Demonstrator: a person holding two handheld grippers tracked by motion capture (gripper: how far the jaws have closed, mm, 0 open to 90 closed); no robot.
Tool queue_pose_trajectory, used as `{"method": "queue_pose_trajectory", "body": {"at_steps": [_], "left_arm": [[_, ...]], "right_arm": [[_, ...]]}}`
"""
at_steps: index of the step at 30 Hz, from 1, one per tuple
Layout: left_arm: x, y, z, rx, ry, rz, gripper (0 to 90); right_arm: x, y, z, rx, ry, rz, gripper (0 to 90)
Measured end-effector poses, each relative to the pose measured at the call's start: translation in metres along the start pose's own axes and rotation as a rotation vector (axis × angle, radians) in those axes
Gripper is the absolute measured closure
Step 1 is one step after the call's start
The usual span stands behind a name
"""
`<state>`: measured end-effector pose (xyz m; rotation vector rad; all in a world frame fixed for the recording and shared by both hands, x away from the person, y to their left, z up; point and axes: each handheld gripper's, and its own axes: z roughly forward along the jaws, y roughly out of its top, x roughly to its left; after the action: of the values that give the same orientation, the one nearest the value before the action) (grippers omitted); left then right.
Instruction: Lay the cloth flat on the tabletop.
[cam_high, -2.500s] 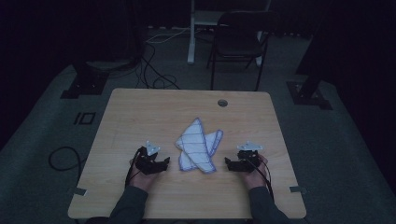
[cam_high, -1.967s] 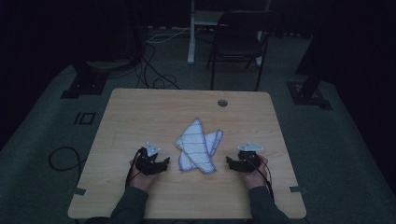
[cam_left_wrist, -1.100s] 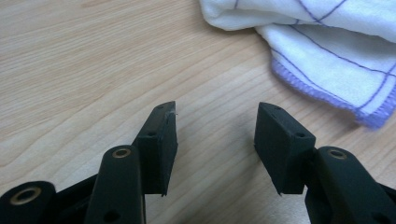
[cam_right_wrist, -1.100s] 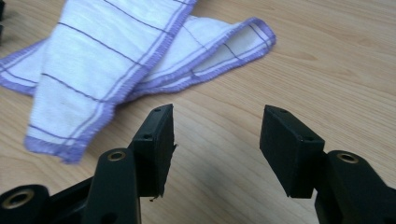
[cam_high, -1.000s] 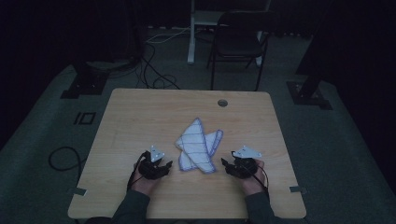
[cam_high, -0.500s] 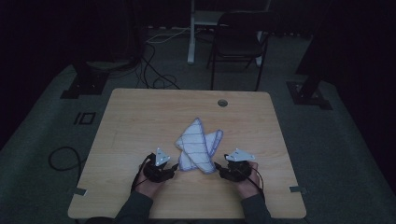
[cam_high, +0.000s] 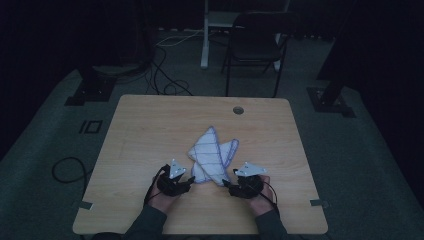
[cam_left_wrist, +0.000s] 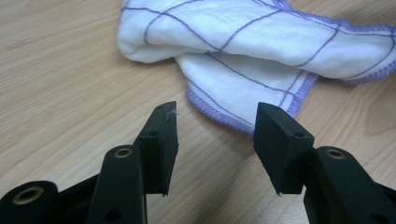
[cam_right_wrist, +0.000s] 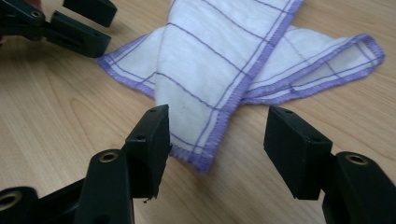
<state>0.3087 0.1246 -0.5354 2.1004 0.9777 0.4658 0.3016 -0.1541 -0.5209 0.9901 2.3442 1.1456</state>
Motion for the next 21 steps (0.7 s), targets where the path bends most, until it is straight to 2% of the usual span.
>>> {"method": "queue_pose_trajectory", "body": {"at_steps": [9, 15, 21], "left_arm": [[-0.008, 0.004, 0.005, 0.002, -0.022, 0.020, 52.7], [-0.012, 0.004, 0.009, 0.015, -0.042, 0.031, 55.3], [-0.012, 0.003, 0.013, 0.051, -0.040, 0.038, 60.5]], "right_arm": [[0.006, -0.001, 0.010, 0.042, 0.030, -0.009, 42.6], [0.005, -0.003, 0.015, 0.078, 0.035, -0.003, 48.1], [0.006, -0.005, 0.020, 0.116, 0.046, 0.003, 52.5]]}}
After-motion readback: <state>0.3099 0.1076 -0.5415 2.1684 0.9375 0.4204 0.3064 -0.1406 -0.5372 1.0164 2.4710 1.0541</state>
